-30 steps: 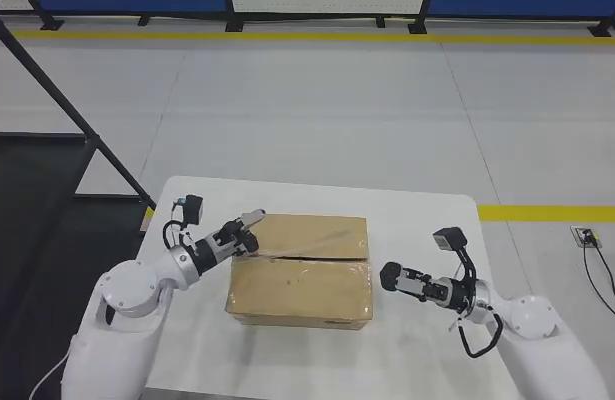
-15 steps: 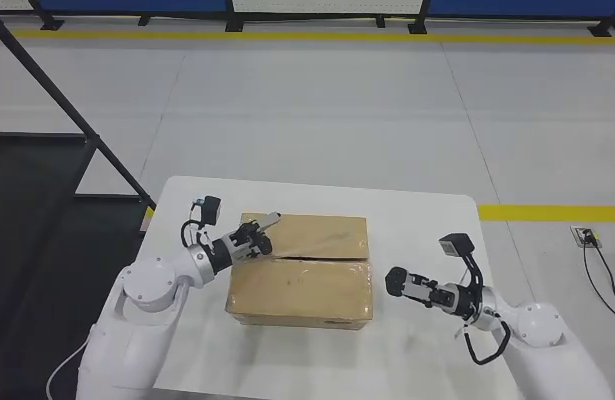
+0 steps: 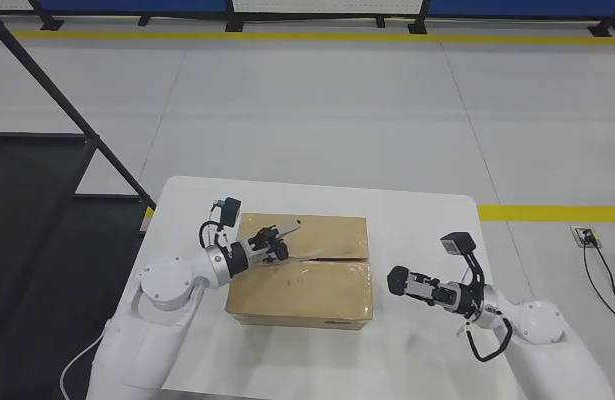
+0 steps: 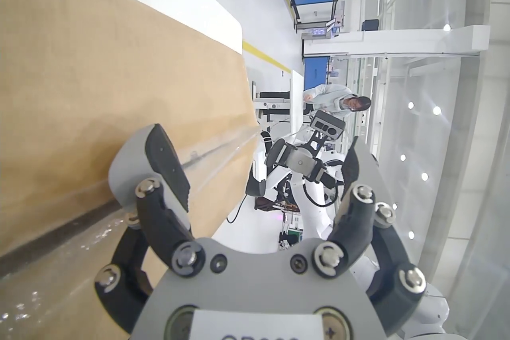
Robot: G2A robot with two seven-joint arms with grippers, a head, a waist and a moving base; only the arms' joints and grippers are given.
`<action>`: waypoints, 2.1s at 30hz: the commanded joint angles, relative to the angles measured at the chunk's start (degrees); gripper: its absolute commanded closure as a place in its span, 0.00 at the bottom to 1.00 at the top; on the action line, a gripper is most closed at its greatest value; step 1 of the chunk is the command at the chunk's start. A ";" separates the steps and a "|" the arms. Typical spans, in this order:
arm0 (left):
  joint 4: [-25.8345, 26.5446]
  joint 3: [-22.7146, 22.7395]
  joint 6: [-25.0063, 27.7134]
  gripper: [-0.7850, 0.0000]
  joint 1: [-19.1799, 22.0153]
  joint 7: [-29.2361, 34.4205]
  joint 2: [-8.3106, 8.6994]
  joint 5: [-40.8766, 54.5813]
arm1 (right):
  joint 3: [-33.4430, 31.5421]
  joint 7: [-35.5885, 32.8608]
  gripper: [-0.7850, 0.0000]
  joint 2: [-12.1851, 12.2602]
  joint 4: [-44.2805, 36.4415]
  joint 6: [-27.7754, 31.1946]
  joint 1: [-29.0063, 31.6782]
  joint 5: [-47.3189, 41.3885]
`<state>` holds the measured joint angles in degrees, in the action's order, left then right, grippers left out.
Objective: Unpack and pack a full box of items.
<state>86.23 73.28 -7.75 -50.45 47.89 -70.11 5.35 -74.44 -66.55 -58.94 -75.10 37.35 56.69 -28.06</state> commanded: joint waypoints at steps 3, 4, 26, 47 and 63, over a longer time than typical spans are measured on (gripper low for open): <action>-0.37 -1.56 -0.18 0.00 0.81 -0.19 -0.16 0.12 | -0.01 -0.08 0.00 0.05 0.34 0.30 0.02 -0.54; -0.45 -1.97 -0.16 0.00 1.00 -0.14 -0.21 0.16 | 0.01 -0.08 0.00 0.07 0.39 0.30 0.00 -0.58; -2.42 -6.75 1.23 0.00 2.80 -3.24 -1.00 1.91 | 8.28 -3.08 0.00 -1.47 1.81 -8.65 -8.73 -5.73; -1.14 -6.28 1.83 0.00 1.11 -2.41 -0.60 3.69 | 22.95 12.08 0.00 -7.11 8.54 -19.95 -20.29 6.39; 5.86 12.75 5.13 0.00 -10.48 -6.33 2.42 9.69 | 23.99 9.45 0.00 -8.99 10.91 -23.93 -22.97 1.72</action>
<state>91.61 83.99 -2.82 -59.69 42.18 -67.90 14.33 -50.80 -56.68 -67.65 -64.69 13.43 34.18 -25.55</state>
